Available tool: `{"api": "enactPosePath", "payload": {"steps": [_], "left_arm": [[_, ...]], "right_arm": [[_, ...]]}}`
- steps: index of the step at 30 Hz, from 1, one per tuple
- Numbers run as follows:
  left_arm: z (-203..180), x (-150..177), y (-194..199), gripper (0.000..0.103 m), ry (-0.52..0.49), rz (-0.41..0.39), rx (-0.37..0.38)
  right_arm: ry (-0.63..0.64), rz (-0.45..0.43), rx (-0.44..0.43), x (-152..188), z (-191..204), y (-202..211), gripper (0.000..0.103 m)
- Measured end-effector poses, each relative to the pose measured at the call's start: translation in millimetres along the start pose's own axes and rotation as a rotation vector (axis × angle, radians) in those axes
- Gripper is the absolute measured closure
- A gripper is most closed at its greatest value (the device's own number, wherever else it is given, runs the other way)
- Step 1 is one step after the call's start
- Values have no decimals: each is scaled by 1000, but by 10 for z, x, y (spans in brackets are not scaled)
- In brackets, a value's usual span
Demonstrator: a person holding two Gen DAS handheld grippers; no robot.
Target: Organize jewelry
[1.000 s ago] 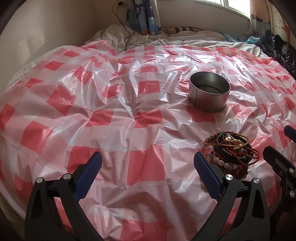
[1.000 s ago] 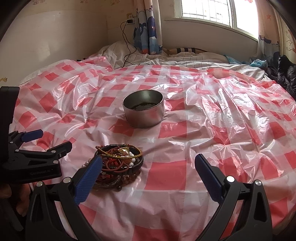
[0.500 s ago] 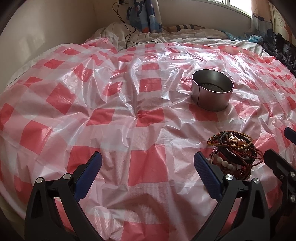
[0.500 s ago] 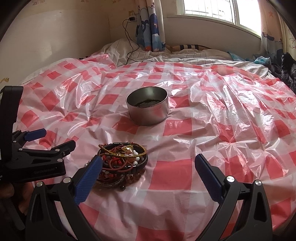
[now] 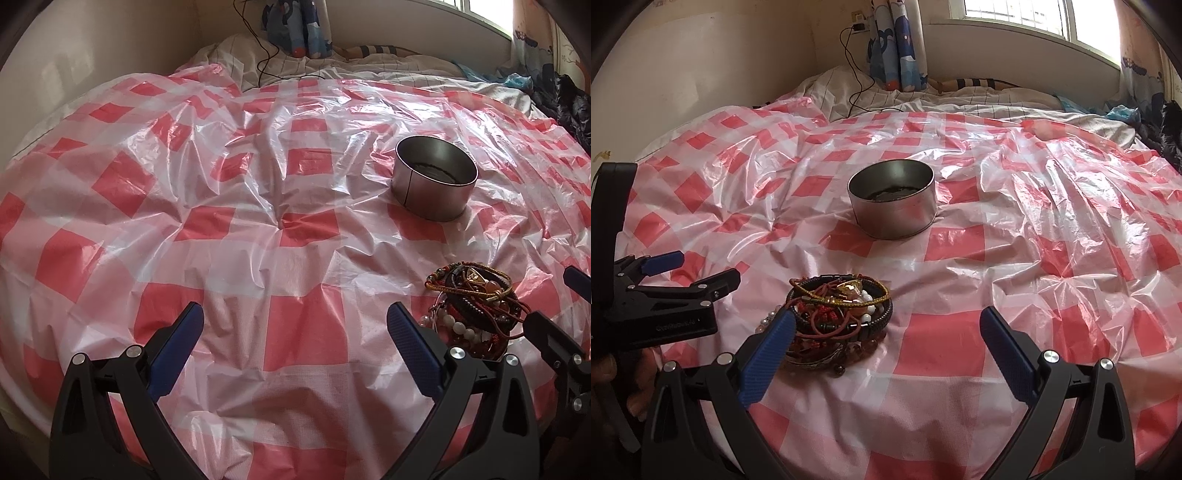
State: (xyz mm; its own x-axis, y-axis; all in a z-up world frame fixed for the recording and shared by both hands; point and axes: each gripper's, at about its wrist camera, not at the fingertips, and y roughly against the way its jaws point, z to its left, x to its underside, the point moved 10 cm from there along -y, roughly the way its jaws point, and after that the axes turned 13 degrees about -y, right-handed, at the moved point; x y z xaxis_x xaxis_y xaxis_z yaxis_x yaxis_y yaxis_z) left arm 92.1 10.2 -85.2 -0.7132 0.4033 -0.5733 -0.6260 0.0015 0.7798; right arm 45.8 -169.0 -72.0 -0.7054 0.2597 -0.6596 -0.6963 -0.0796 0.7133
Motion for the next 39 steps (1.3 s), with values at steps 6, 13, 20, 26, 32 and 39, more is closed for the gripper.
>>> {"api": "enactPosePath", "payload": {"steps": [6,13,20,26,32,39], "left_arm": [[-149,-53,-39,8,22,0,170],[-433,-157,-77,8,100,10,469],[-825,-417,-215,8,250,65,813],[-1047,-472,-352,8,296,116,881],[-1190,-503,-328,29,296,130,916],[-1162,-436,-422,66,300,182,860]], "right_arm": [[75,64,-31,-143,43,-56,7],[82,130,-90,-437,-115,-175,7],[-200,141,-129,-570,-588,-250,7],[-208,127,-142,-622,-548,-257,7],[-204,119,-155,-626,-506,-259,7],[-211,121,-156,-622,-505,-262,7]]}}
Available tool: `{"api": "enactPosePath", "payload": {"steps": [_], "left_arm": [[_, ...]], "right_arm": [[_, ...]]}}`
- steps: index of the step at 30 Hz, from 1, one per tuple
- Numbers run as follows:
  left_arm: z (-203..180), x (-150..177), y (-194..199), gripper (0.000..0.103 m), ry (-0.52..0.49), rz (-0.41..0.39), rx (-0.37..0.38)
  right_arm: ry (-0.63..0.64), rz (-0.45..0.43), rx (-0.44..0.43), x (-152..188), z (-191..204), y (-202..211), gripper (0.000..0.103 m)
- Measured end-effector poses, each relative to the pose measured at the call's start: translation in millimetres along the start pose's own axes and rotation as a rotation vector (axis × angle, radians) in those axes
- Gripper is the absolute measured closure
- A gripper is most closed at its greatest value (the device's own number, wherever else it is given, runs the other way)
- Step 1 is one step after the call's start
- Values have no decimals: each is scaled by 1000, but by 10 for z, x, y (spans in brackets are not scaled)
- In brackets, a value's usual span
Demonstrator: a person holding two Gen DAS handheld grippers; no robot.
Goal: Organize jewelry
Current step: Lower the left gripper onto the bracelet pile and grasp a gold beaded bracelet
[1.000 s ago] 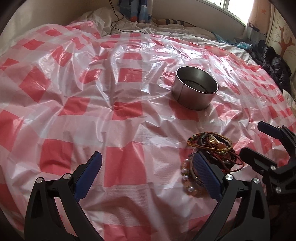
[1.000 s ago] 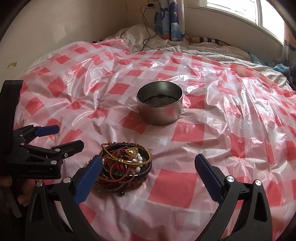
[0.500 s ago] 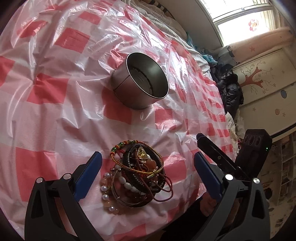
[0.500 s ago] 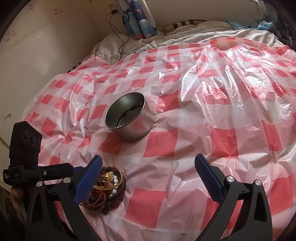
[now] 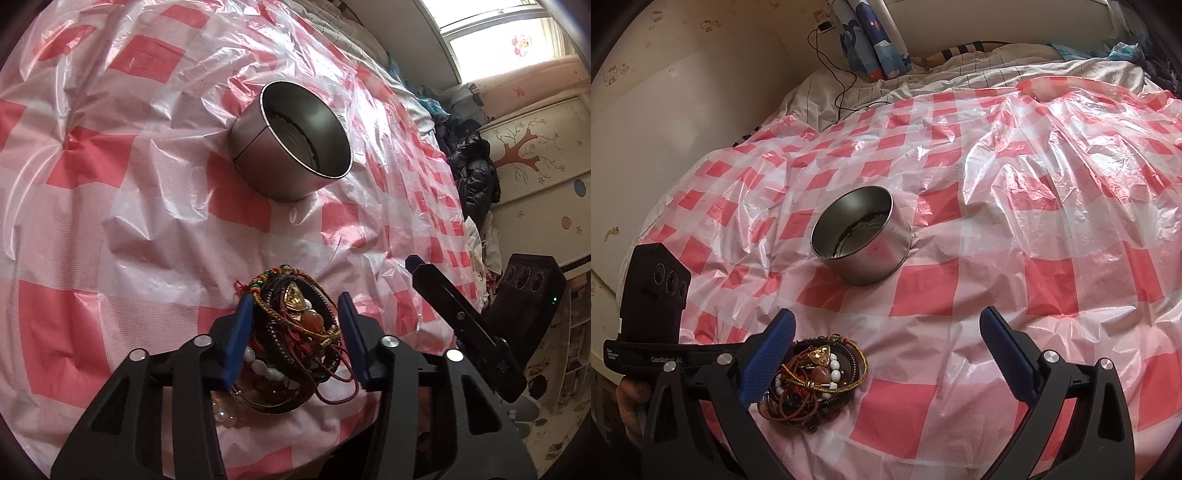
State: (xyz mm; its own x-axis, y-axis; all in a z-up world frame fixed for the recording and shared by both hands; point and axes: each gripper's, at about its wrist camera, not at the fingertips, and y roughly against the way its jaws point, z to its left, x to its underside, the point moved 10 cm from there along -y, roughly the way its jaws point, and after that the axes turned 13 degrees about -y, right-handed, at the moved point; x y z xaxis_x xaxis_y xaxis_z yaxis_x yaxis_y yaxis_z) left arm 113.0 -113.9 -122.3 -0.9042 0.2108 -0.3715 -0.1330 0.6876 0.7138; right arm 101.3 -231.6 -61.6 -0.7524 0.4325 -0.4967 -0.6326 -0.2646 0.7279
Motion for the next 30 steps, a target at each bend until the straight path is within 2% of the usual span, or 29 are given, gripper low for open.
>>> {"api": "enactPosePath", "payload": {"steps": [1,4,13,15,19,21,22,23,24,25,30], "left_arm": [[40,14,9,73,1,5,-10],[82,-7,8,86,-4,2,-26],[208,-84,17,90,18,-28,-46],[185,-110,32,99,6,-45,-47],[168,-120,9,100,-12,-33,-52],[183,-120,-4,100,-11,-21,-57],[211,-116,-13,95,-2,-16,-68],[243,-103,-31,89,12,-3,-75],[265,-84,-46,71,23,3,-77],[272,-91,-40,64,31,-5,-74],[214,-111,-54,64,-1,-26,-69]], "right_arm": [[-2,1,-2,2,4,-5,7],[-4,0,-3,0,-2,3,7],[-22,3,-17,-6,-11,0,7],[-21,4,-17,-6,-11,-3,7],[-27,7,-17,-4,-13,-12,7],[-25,7,-15,0,-16,-11,7],[-25,8,-15,-2,-16,-14,7],[-26,8,-16,-2,-16,-10,7],[-26,7,-17,-2,-15,-10,7],[-25,7,-17,-4,-13,-12,7],[-23,10,-18,5,-12,-20,7]]}}
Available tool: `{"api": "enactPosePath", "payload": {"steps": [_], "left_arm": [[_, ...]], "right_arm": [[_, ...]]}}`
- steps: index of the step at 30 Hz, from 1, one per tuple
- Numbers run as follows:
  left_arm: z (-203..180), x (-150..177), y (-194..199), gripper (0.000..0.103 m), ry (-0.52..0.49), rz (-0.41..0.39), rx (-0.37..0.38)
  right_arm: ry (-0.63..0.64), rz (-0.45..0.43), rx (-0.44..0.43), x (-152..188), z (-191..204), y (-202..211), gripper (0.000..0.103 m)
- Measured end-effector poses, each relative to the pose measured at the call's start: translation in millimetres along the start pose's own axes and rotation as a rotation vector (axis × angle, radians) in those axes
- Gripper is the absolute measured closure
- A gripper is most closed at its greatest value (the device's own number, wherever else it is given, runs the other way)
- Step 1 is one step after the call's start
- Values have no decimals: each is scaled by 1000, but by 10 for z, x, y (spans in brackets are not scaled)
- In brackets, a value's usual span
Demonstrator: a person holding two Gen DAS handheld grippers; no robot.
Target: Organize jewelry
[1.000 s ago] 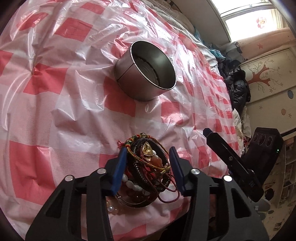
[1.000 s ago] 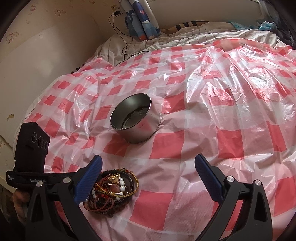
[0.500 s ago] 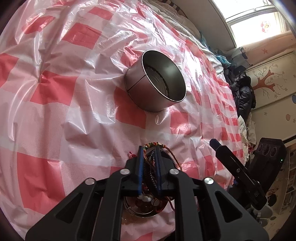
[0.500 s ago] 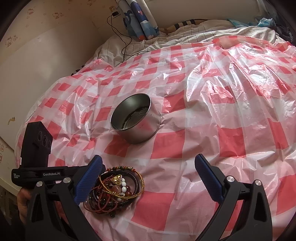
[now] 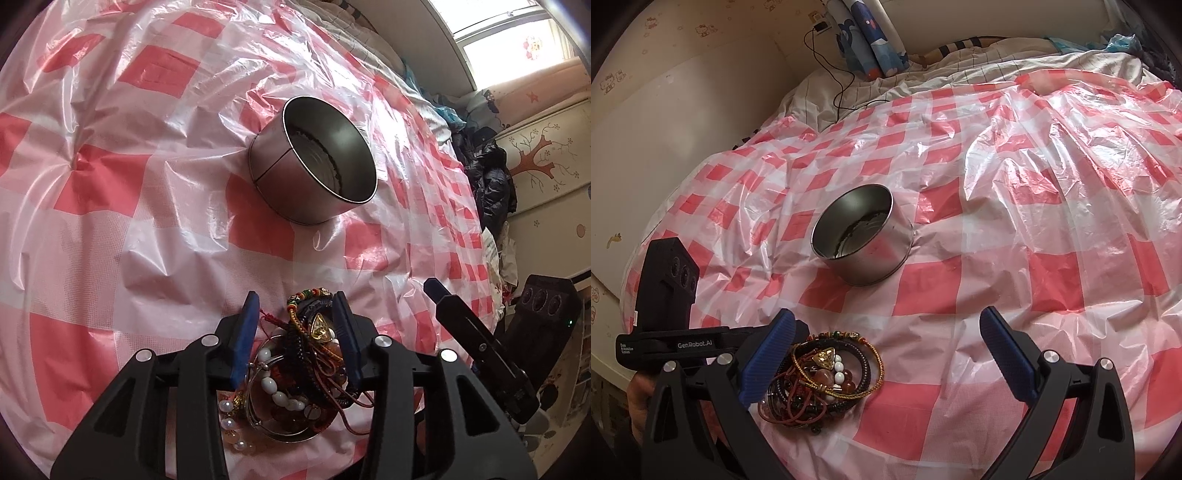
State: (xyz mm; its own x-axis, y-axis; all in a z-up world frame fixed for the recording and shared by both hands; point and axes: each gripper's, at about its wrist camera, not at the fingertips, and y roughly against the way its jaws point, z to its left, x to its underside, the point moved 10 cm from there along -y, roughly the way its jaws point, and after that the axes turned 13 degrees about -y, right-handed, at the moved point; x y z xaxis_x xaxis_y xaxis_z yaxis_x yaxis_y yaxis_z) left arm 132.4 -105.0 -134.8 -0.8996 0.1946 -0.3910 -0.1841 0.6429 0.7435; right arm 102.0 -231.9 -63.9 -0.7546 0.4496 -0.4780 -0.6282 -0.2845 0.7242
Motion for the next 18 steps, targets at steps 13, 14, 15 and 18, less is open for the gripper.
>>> {"api": "enactPosePath", "payload": {"steps": [13,14,15,18], "left_arm": [[-107,-159,280,101,-73,-131,-10],[-127,-201,351,101,-78,-158,0],[-149,-234,420,102,-89,-183,5],[-196,-335,602,103,-114,-253,13]], "right_arm": [[-8,9,-5,3,-6,-16,7],[-7,13,-8,9,-1,-19,7],[-7,19,-12,18,6,-24,7],[-12,61,-50,66,37,-54,7]]}}
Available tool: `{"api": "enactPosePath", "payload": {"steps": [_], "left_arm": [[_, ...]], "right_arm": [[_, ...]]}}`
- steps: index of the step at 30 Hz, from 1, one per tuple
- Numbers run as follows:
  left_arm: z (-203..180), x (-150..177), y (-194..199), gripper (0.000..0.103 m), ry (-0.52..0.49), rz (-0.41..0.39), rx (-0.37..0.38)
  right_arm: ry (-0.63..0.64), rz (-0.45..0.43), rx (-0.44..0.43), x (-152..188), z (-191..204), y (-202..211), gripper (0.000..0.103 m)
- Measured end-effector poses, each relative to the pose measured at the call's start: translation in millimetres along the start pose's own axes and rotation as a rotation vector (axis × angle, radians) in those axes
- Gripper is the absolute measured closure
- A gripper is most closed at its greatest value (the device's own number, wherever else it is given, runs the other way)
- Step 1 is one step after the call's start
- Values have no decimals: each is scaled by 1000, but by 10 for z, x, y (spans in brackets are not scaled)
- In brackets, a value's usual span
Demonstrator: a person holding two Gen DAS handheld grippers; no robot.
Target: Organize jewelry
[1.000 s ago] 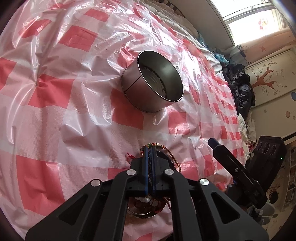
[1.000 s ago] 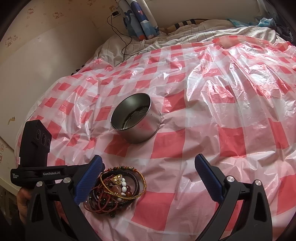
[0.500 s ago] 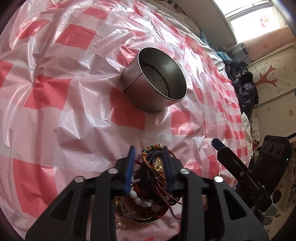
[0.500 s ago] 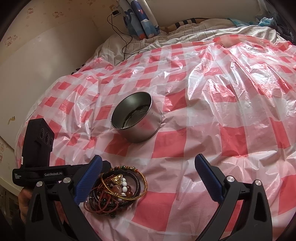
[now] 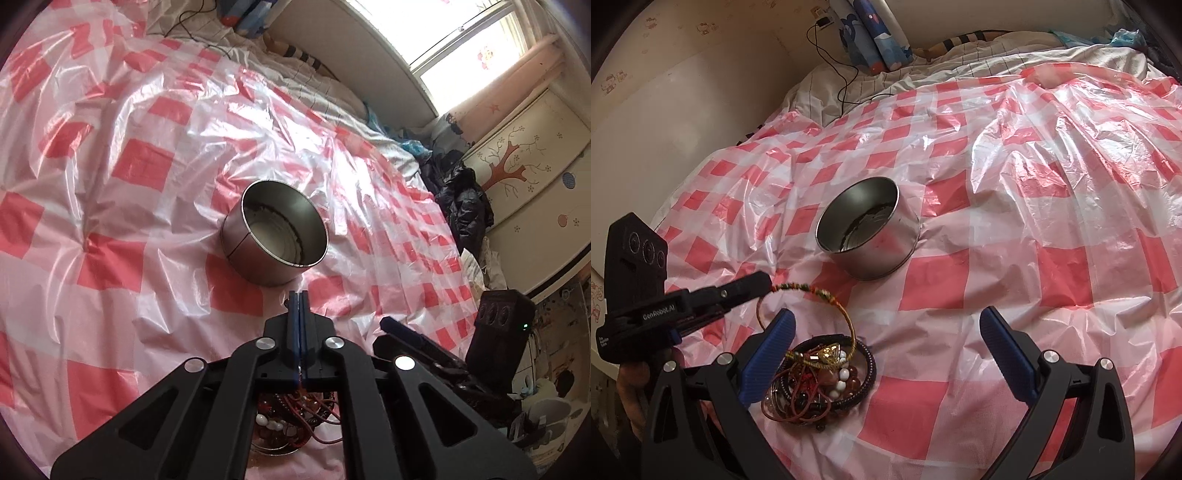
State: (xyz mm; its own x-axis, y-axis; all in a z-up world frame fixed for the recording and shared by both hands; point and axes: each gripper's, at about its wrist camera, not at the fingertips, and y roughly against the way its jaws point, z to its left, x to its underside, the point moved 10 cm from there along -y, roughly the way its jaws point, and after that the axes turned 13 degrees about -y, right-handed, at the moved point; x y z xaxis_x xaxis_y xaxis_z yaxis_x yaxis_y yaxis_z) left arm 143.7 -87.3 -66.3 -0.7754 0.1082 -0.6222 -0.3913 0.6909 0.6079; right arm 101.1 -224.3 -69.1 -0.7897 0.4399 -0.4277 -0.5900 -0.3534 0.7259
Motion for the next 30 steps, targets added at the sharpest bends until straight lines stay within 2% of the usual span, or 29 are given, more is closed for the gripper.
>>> {"api": "enactPosePath", "payload": {"steps": [4,6,8,10,14,15,17,18,19,20,22,24,26,27,28,30], "left_arm": [[45,-58,87,103,5,-22,0],[53,-69,107,103,6,-22,0],[68,-70,126,103,2,-19,-7],[93,1,61,103,8,32,-3],[227,236,-154,102,72,155,-8],[241,274,-192,99,83,172,-10],[240,351,-277,81,96,210,-11],[231,382,-313,64,98,223,-16],[220,405,-346,55,96,235,-21],[208,430,-375,55,92,243,-24],[196,467,-448,55,94,263,-26],[197,506,-529,55,103,284,-20],[192,518,-595,59,101,293,-25],[188,510,-609,78,99,288,-26],[181,505,-620,93,104,282,-11],[179,462,-598,99,102,251,-13]], "right_arm": [[31,21,-92,61,146,124,7],[117,21,-128,155,315,233,7],[249,12,-123,299,517,303,7],[378,23,-96,475,679,280,7],[515,63,-69,750,845,152,7],[546,61,-53,800,855,128,7],[596,66,-24,884,864,63,7],[614,72,-9,914,850,25,7],[631,75,11,938,838,-14,7],[643,74,27,956,819,-40,8],[646,86,42,968,773,-80,22],[614,104,61,929,691,-124,62],[577,118,54,894,642,-129,82],[570,111,43,879,655,-113,87],[566,105,25,870,672,-94,92],[539,99,-18,838,695,-60,96]]}}
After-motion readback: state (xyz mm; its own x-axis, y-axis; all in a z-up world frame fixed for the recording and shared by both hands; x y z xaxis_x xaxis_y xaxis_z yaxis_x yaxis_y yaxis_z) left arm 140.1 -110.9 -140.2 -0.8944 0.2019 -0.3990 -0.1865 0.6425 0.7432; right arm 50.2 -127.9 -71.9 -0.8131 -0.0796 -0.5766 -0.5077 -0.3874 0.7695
